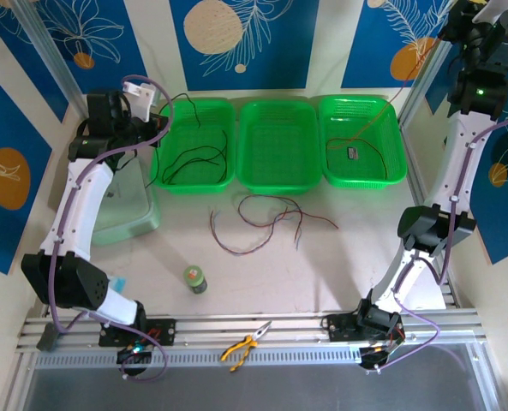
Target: Untangle the cables
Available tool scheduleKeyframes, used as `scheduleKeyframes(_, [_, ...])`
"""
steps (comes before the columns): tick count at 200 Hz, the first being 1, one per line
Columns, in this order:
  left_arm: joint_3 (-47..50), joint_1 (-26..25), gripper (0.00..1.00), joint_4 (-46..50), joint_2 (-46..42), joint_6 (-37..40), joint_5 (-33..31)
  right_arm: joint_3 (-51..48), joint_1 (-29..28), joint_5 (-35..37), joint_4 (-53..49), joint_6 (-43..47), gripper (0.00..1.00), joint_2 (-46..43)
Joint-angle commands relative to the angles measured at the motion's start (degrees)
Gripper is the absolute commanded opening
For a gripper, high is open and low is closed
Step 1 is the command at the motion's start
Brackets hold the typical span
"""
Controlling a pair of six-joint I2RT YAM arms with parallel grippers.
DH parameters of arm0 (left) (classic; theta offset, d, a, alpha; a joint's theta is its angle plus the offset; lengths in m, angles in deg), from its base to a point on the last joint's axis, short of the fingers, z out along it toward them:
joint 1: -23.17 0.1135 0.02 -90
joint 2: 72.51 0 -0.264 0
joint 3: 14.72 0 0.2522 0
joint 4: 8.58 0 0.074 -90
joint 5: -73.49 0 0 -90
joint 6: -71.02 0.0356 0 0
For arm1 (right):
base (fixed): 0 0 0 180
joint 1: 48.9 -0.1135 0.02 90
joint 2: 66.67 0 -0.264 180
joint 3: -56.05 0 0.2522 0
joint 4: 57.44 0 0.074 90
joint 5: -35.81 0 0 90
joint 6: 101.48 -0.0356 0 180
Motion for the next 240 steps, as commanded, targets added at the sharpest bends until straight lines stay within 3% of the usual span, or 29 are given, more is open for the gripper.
scheduleKeyframes(1, [-0.31, -0.58, 0.00, 0.79, -0.21, 0.26, 0.78, -0.39, -0.30, -1.63, -1.64, -2.29, 0.00, -2.70])
scheduleKeyframes(23, [1.14, -0.60, 0.00, -0.06, -0.68, -0.14, 0.78, -2.30, -2.16, -3.59, -7.94, -2.04, 0.00, -3.11])
scheduleKeyframes(45, [2.40, -0.78, 0.00, -0.80, -1.02, -0.88, 1.08, -11.59, -6.72, -3.01, -12.39, 1.96, 0.00, -5.62])
scheduleKeyframes(74, [2.04, -0.96, 0.00, -0.01, -0.98, -0.49, 1.06, -29.88, -11.00, 0.82, -8.23, 2.17, 0.00, -10.01])
scheduleKeyframes(109, [0.84, -1.04, 0.00, 1.51, -1.06, 0.07, 1.04, -43.03, -10.62, 5.14, -4.58, -1.78, 0.00, -9.58])
scheduleKeyframes(153, [1.38, -1.18, 0.00, 1.54, -1.01, -0.27, 1.07, -37.45, -10.03, 17.99, -16.35, -6.70, 0.00, -0.49])
scheduleKeyframes(173, [1.37, -1.30, 0.00, 1.72, -0.75, -0.52, 0.89, -32.11, -9.86, 20.20, -23.08, -9.17, 0.00, 4.64])
scheduleKeyframes(214, [-0.32, -1.63, 0.00, 3.02, 0.27, -2.27, 0.69, -25.89, -7.47, 9.91, -27.74, -16.34, 0.00, 13.99])
scheduleKeyframes(240, [-0.60, -1.88, 0.00, 3.12, 0.31, -2.56, 0.72, -19.94, -6.09, 8.52, -31.42, -20.44, 0.03, 19.72])
